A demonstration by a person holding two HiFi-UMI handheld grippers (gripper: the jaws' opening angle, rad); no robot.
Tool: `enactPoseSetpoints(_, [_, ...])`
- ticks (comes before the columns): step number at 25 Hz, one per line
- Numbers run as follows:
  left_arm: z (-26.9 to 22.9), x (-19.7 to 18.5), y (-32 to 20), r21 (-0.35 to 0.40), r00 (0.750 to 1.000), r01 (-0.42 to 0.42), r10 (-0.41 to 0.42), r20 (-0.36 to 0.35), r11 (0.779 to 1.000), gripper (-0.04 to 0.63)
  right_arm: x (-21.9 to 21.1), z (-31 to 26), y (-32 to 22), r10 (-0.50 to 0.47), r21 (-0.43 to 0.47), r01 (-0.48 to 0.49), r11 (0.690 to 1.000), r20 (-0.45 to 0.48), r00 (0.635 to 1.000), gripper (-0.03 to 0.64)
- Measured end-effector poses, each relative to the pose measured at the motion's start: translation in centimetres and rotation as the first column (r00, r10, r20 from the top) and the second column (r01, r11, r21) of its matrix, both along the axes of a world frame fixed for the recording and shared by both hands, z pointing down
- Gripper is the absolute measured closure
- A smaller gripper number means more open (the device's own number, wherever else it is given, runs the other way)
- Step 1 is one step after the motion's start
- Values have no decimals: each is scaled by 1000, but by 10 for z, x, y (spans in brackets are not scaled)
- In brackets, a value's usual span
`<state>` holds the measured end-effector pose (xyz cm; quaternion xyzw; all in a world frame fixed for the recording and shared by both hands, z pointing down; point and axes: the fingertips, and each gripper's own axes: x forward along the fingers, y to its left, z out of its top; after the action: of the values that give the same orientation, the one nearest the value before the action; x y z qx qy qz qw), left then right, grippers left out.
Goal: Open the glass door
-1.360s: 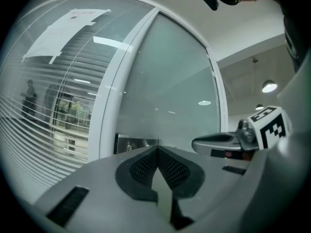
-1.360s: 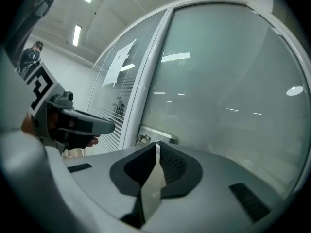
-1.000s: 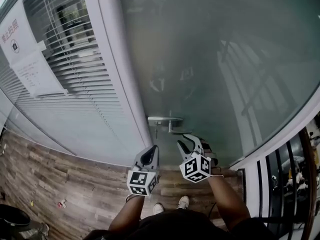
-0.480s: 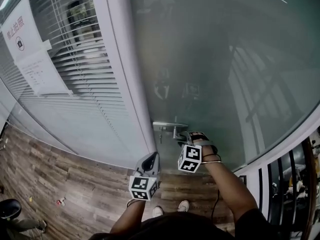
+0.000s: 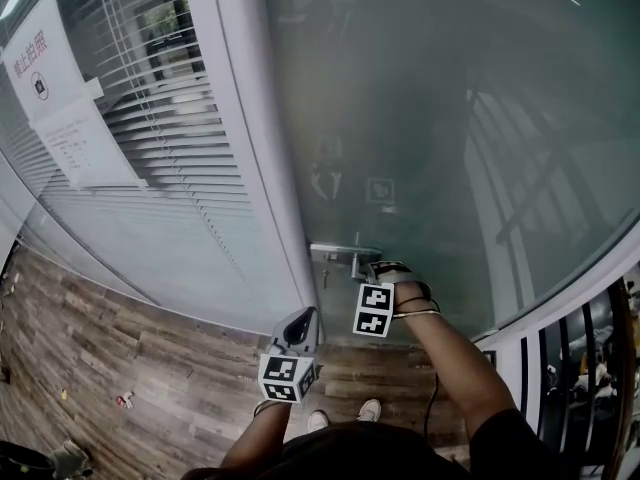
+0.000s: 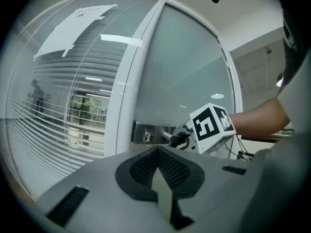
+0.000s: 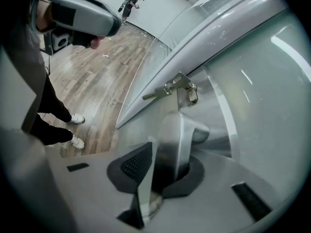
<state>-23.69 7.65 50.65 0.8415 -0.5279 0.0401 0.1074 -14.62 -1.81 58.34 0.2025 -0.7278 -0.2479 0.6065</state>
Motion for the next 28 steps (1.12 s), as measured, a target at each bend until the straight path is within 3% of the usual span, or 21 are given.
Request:
enactPoseSetpoints(2, [6,1,-1,11,1000,-2,2,1,1000,597,0,-2,-4,10,26,-10,1000,2,1000,590])
enactPoseSetpoints(6, [12,6,-3,29,1000,-19,18,10,999,597,-1,-5,-6,20,45,-21,999,32,999,602])
enactPoseSetpoints(13, [13,14,1,-4,999,-40,40,14,999,597,-11,-15,-9,26,87,-48,995,237,971,603])
enactPoseSetpoints(17, [19,13,0,9,998,-31,30,53,999,597,-14,-20,-12,33,112,-81,990,381,924,603])
enactPoseSetpoints(23, [17,12,-1,4,999,-17,17,43,1000,597,-22,-28,-12,33,100,-118,988,610,792,603])
enactPoseSetpoints(28, [19,10,-11,7,999,-12,12,41,1000,597,-28,-23,-16,35,66,-95,993,616,787,603])
